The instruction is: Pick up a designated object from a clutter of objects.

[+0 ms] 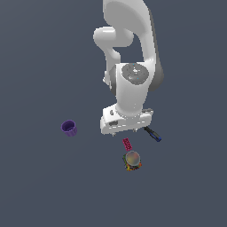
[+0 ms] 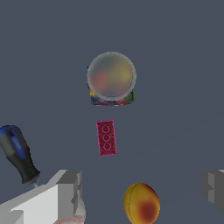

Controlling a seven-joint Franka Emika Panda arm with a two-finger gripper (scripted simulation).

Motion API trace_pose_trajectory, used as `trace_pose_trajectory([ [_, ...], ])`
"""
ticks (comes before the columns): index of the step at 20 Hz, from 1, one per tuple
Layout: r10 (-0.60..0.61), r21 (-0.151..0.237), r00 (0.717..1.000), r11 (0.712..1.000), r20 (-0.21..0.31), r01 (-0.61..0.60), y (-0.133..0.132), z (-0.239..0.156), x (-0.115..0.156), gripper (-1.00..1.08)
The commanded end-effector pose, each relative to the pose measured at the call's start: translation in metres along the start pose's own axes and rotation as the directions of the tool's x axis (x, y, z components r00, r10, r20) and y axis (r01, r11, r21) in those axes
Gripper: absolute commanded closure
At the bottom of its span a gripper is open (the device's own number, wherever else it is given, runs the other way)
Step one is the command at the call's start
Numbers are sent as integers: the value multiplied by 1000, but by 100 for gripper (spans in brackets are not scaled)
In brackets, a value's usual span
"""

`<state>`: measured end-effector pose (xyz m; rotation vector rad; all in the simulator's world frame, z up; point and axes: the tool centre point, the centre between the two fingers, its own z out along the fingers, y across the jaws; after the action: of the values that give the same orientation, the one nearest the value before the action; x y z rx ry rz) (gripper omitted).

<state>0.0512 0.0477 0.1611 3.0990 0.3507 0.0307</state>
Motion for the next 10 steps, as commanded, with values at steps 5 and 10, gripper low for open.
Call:
trace_pose_trajectory([
  [5,-61,15,998,998,9,61,-17,60,2,-92],
  [10,-88,23,996,996,13,88,-26,87,1,-92],
])
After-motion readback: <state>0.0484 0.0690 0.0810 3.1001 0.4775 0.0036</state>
